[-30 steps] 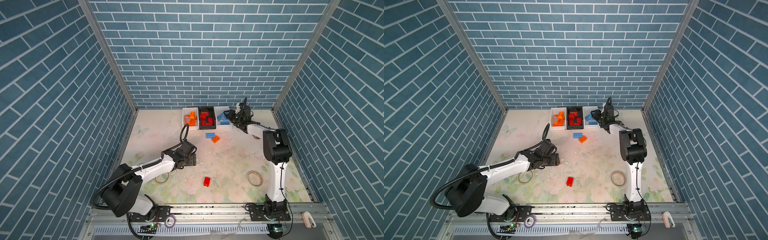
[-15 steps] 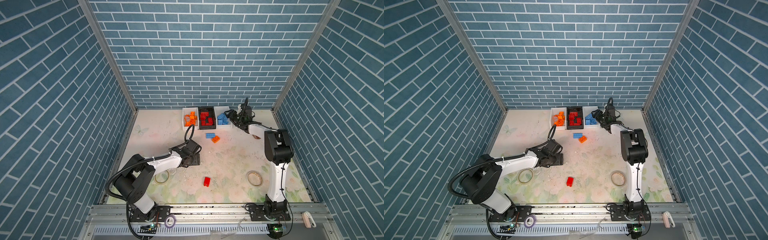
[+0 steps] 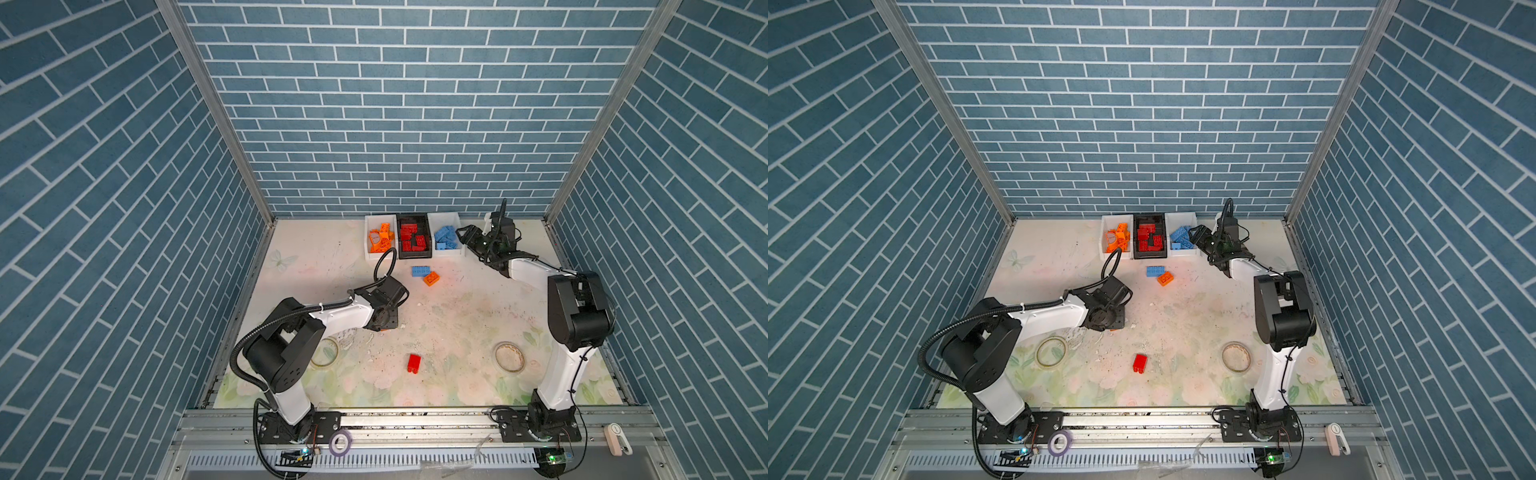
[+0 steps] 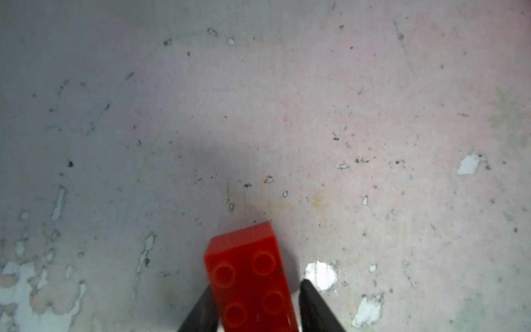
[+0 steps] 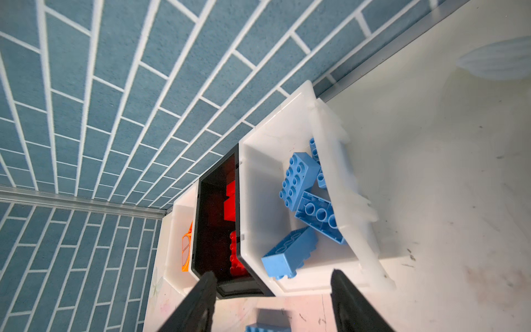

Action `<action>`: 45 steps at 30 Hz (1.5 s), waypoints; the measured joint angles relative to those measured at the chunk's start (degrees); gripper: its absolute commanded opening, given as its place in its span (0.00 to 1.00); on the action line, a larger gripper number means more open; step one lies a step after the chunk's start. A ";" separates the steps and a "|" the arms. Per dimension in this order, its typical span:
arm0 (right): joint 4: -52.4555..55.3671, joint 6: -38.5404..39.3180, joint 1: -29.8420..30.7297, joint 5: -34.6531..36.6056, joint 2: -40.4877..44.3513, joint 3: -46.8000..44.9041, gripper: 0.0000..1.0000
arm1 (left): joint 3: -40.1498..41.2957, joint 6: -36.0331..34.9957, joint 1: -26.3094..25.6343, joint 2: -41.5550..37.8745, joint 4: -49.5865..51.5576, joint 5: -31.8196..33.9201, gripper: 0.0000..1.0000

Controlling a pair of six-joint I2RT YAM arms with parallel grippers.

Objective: Sort the legos into containers by color
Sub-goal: Pick up the lego from the center of the table, then place the lego in the container.

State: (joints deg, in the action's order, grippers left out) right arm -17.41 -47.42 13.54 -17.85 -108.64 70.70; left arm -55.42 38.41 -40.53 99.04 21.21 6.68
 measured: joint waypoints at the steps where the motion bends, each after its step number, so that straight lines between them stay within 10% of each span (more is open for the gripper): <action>1: 0.04 0.31 0.00 0.04 0.90 -0.94 0.64 | -0.37 -0.20 0.00 0.31 0.11 0.17 0.36; 24: 5.09 9.64 2.12 -7.43 16.22 -21.66 0.63 | -13.22 -9.81 2.91 3.58 -2.36 -5.68 0.28; 45: 16.33 26.27 18.80 -7.28 31.87 -30.77 0.68 | -39.39 -17.46 12.31 20.06 -8.72 -19.91 0.32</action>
State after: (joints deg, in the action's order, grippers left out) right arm -1.08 -21.15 32.34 -25.12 -76.77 39.92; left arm -94.80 20.95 -28.23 119.11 12.49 -13.23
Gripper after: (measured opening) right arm 0.673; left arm 0.358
